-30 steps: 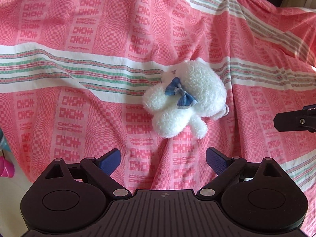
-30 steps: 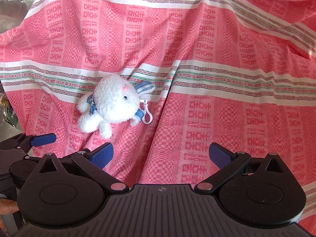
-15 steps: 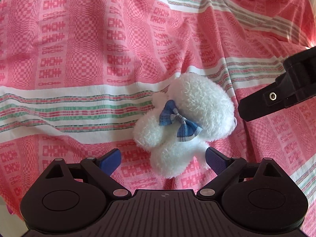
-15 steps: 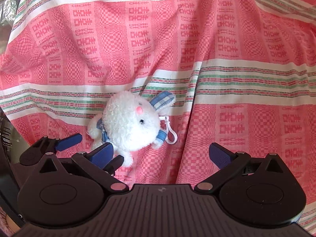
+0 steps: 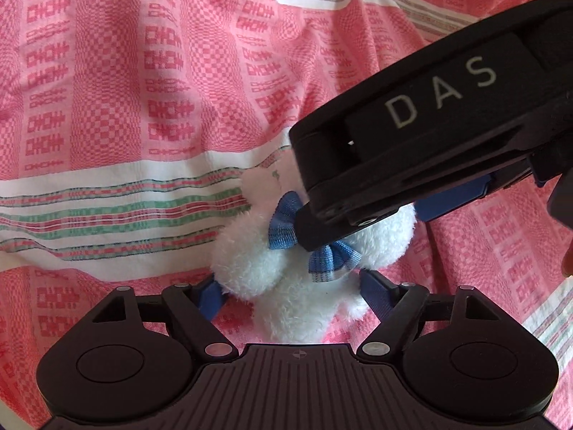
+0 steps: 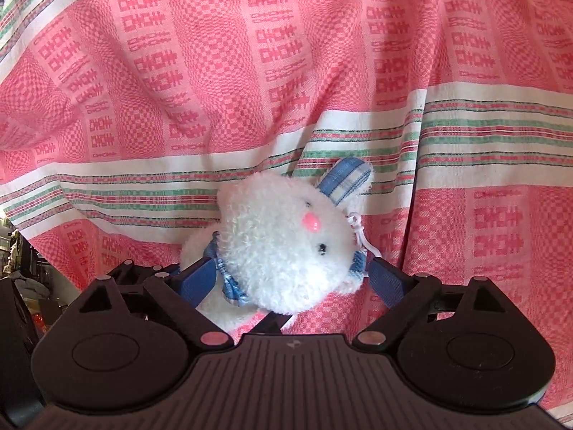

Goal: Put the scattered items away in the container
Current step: 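Lower the right gripper onto the white bunny plush, then close the right gripper on the bunny's ear and lift it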

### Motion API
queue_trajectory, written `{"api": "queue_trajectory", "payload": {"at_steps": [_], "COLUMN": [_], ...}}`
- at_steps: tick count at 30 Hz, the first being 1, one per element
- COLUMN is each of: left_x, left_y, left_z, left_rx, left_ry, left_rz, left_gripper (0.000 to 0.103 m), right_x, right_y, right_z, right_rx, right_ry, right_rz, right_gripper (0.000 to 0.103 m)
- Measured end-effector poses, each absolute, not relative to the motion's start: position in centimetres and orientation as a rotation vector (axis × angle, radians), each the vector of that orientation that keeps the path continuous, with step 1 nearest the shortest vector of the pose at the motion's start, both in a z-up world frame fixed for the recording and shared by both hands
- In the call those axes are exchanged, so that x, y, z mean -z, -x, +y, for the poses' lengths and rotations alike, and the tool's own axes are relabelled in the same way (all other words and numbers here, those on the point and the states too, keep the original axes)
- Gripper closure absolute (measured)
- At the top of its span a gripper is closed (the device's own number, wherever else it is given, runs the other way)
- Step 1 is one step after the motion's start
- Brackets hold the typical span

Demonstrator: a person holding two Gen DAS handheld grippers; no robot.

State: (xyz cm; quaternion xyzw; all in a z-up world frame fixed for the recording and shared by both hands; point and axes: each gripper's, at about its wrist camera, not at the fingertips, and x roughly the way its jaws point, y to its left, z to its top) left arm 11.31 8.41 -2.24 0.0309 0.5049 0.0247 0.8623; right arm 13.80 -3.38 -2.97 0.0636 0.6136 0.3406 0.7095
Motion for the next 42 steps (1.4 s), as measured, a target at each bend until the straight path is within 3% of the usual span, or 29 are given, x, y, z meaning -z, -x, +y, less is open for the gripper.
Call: {"api": "queue_trajectory", "payload": {"at_steps": [15, 27, 29, 31, 34, 42], "left_x": [0.9, 2.5, 1.7, 1.1, 0.9, 3.7], "left_y": [-6.1, -1.6, -1.2, -1.5, -2.4, -4.0], "left_z": [5.0, 7.9, 9.2, 10.0, 9.7, 6.4], "left_rx": [0.109, 0.083, 0.055, 0.043, 0.052, 0.152], "left_ry": [0.098, 0.201, 0.227, 0.239, 0.202, 0.093], "left_rz": [1.051, 1.120, 1.095, 1.069, 1.055, 1.105], "left_gripper": [0.018, 0.019, 0.018, 0.017, 0.017, 0.019], "right_x": [1.1, 0.3, 0.1, 0.8, 2.5, 5.6], "right_y": [-9.8, -8.6, -9.6, -10.3, -10.6, -10.5], "right_z": [-6.5, -10.2, -11.2, -11.8, -12.6, -13.2], "right_rx": [-0.877, -0.913, -0.858, -0.797, -0.727, -0.698], "right_ry": [0.041, -0.116, -0.134, -0.148, -0.207, -0.497], "right_rz": [1.280, 1.317, 1.300, 1.315, 1.370, 1.494], "right_gripper": [0.013, 0.013, 0.020, 0.042, 0.051, 0.053]}}
